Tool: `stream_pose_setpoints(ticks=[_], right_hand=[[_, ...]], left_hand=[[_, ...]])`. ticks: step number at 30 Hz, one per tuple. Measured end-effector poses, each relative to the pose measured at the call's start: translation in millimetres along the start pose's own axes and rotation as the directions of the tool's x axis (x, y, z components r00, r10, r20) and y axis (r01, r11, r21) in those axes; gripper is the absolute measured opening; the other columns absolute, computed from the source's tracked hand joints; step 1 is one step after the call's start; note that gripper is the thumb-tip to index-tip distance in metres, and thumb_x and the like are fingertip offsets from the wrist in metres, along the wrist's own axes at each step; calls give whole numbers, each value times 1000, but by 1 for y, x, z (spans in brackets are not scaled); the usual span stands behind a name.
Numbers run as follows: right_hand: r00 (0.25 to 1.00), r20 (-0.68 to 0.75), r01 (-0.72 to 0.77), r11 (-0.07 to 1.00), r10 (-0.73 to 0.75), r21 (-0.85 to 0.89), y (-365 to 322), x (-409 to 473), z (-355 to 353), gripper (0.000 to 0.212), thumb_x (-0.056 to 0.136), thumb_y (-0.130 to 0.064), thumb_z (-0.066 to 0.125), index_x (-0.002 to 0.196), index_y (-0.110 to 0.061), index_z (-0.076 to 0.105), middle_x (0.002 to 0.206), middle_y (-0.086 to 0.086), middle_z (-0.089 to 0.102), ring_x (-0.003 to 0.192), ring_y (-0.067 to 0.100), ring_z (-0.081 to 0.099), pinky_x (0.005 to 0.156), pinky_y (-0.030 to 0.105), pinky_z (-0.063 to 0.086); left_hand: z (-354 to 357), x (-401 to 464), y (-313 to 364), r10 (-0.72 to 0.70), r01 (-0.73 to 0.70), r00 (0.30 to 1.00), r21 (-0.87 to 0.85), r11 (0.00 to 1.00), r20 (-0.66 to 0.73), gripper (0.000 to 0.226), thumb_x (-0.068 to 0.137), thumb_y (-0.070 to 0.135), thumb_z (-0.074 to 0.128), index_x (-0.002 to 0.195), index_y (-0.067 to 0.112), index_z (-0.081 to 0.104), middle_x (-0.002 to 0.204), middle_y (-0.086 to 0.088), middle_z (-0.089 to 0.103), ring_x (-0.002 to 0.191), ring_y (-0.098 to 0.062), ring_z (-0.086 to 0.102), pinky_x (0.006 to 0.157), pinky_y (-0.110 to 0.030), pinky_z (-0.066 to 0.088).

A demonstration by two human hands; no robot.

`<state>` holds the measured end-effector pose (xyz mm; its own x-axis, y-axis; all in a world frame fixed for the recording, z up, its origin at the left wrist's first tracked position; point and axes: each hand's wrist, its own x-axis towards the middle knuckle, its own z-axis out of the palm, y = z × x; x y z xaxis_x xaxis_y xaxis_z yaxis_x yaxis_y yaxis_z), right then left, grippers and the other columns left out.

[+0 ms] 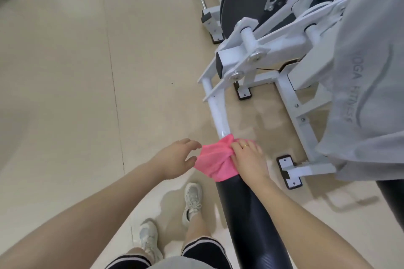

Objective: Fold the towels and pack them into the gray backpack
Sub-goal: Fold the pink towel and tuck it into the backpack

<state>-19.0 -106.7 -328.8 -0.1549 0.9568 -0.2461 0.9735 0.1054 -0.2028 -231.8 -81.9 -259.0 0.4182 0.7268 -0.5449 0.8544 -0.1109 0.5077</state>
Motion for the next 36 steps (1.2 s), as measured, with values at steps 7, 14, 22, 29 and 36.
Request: stream_pose_setpoints(ticks=[7, 14, 22, 29, 36], right_hand=[[901, -433, 121, 941, 30, 315, -24, -52, -82, 24, 80, -28, 45, 90, -13, 62, 91, 2, 67, 84, 20, 61, 74, 29, 49], [793, -601, 59, 972, 93, 229, -48, -126, -120, 12, 82, -28, 47, 93, -22, 47, 92, 3, 65, 83, 11, 49, 65, 19, 40], [816, -314, -136, 689, 486, 712, -90, -220, -122, 8, 88, -21, 59, 93, -27, 57, 82, -20, 60, 76, -9, 54, 68, 10, 40], [640, -238, -42, 343, 731, 939, -110, -320, -124, 16, 91, -17, 54, 91, -32, 54, 90, -1, 61, 81, 10, 57, 75, 30, 44], [662, -463, -283, 768, 590, 574, -110, -432, -104, 70, 62, -53, 70, 124, -44, 37, 140, -12, 31, 125, -5, 37, 97, 7, 33]], left_hand=[[-19, -16, 48, 336, -348, 934, -89, 933, -121, 67, 78, 55, 44, 133, 15, 45, 134, 3, 49, 119, -12, 46, 94, -12, 29], [-37, -60, 73, 502, -534, 841, -157, 831, -202, 51, 67, 53, 52, 87, 7, 60, 69, 21, 49, 66, 7, 46, 62, -9, 34], [-23, -122, 101, 631, -621, 772, -304, 723, -77, 27, 87, 14, 61, 70, 33, 51, 62, 15, 49, 59, 9, 47, 60, -10, 34], [22, -175, 167, 508, -311, 836, -583, 750, 207, 17, 91, 28, 55, 76, 20, 56, 75, 1, 57, 71, -14, 51, 66, -28, 41], [84, -215, 233, 435, -13, 800, -713, 701, 413, 19, 95, 19, 49, 108, 8, 58, 85, -6, 65, 72, -13, 61, 60, -23, 53]])
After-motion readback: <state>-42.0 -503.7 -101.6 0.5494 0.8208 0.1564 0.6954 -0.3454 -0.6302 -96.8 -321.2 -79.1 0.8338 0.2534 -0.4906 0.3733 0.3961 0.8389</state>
